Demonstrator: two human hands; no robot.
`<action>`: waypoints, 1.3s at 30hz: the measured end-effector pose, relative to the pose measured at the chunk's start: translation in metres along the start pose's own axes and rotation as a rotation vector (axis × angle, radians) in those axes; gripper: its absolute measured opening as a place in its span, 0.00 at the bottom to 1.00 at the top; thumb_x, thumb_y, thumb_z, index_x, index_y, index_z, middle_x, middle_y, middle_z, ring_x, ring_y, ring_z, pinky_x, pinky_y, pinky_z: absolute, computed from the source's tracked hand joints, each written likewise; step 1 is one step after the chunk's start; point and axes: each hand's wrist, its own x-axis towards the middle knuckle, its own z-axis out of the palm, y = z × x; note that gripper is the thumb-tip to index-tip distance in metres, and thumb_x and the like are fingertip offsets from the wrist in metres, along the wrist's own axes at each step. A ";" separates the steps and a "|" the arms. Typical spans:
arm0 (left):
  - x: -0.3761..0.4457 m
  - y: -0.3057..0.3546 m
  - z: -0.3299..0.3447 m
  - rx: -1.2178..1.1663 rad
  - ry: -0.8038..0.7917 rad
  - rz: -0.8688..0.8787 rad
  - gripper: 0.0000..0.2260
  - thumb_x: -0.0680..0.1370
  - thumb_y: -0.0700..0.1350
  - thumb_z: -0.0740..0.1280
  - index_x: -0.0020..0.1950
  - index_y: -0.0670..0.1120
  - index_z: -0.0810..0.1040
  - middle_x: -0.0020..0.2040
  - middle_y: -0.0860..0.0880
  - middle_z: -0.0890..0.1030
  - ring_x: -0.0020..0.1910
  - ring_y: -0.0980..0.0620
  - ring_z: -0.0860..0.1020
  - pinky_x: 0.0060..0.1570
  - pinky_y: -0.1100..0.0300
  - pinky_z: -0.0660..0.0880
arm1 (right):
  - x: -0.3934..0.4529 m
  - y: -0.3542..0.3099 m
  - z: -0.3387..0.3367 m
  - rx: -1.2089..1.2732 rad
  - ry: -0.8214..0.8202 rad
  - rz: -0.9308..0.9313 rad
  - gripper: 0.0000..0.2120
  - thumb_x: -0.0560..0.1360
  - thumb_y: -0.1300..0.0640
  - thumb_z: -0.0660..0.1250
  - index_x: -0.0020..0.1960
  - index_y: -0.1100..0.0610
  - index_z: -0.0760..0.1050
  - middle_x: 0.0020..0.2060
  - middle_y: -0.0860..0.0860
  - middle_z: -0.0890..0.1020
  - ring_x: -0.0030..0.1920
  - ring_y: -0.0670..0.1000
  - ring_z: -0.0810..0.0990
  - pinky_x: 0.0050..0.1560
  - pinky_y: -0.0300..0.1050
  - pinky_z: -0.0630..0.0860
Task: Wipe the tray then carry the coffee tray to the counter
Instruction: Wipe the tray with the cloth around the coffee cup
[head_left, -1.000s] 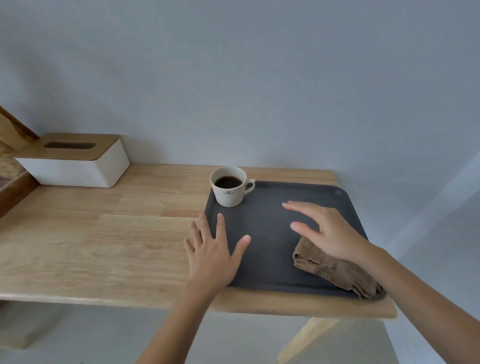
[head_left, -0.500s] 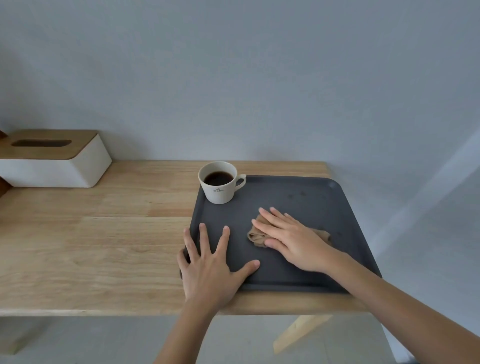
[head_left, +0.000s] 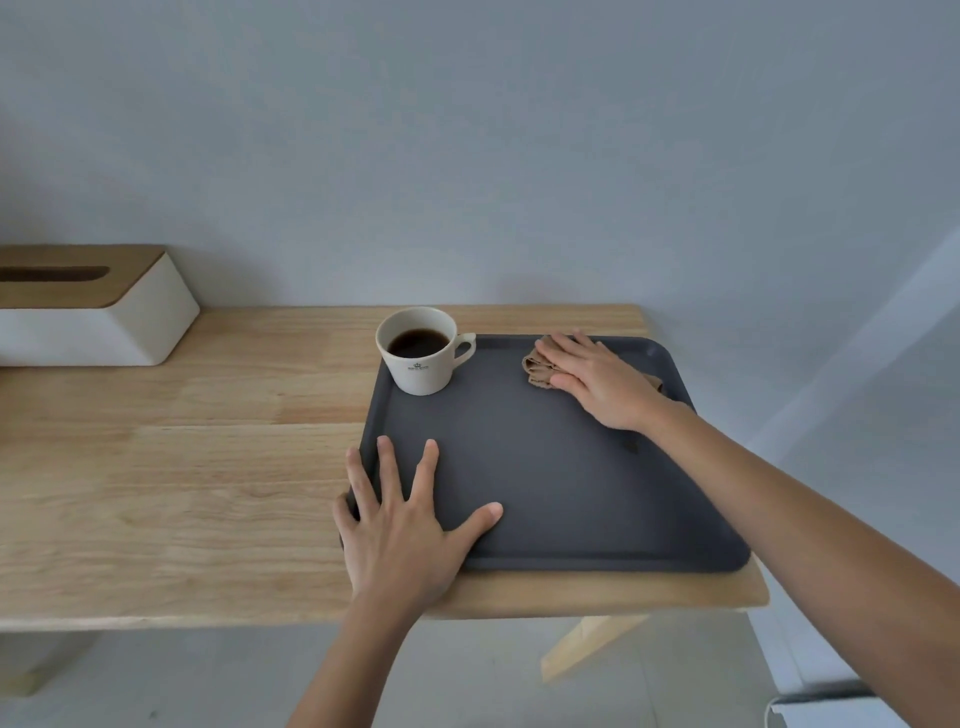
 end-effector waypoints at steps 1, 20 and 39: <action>0.000 0.001 0.000 0.006 0.000 -0.002 0.45 0.64 0.80 0.42 0.77 0.62 0.43 0.80 0.47 0.42 0.77 0.40 0.36 0.72 0.43 0.50 | -0.005 0.001 0.000 0.012 0.004 0.017 0.24 0.82 0.50 0.51 0.77 0.49 0.52 0.79 0.49 0.52 0.78 0.53 0.46 0.77 0.56 0.49; 0.002 -0.001 -0.002 0.000 -0.036 -0.018 0.45 0.64 0.80 0.44 0.77 0.62 0.43 0.80 0.46 0.42 0.77 0.40 0.36 0.72 0.41 0.50 | -0.058 -0.023 0.014 -0.072 0.105 0.237 0.25 0.83 0.54 0.49 0.78 0.55 0.49 0.79 0.54 0.51 0.78 0.56 0.46 0.76 0.56 0.48; 0.000 0.004 -0.001 0.005 0.008 -0.023 0.43 0.65 0.79 0.43 0.77 0.62 0.45 0.80 0.45 0.43 0.77 0.39 0.37 0.71 0.40 0.52 | -0.092 -0.058 0.024 -0.019 0.153 0.298 0.27 0.82 0.58 0.50 0.77 0.61 0.45 0.79 0.57 0.46 0.78 0.55 0.45 0.76 0.49 0.45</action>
